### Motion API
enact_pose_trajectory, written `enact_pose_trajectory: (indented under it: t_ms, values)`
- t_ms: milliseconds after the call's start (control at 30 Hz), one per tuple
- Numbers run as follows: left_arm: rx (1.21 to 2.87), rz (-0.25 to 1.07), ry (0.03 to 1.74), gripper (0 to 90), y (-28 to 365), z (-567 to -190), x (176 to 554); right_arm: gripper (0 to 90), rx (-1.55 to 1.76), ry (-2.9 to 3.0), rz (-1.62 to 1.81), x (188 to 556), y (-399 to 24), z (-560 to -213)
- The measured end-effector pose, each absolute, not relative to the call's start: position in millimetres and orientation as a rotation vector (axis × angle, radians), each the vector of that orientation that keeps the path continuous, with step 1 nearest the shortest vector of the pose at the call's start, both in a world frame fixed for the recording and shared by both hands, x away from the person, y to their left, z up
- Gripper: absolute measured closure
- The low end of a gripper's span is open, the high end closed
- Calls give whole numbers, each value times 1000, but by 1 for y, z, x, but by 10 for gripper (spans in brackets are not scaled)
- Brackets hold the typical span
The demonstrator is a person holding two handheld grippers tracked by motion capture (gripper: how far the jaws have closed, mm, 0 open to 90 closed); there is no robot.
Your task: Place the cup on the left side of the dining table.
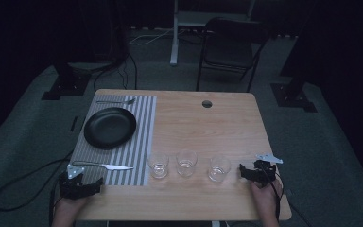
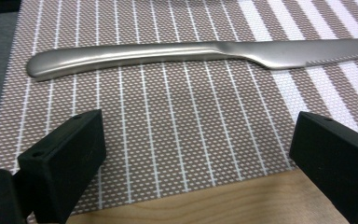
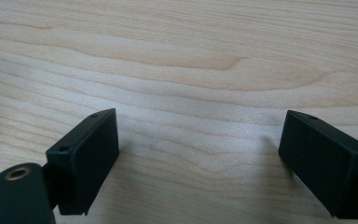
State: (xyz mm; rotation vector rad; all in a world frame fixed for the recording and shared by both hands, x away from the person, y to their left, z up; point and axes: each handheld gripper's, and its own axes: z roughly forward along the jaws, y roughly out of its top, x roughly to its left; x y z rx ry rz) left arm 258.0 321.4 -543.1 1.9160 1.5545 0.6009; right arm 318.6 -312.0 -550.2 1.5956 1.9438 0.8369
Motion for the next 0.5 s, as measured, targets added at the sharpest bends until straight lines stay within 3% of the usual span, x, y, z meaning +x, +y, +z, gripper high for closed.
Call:
enact_pose_trajectory:
  t_ms: [500]
  values:
    - [1949,551,1488,41,314,-539,252,116,1596,1944,837,319,-312,-550]
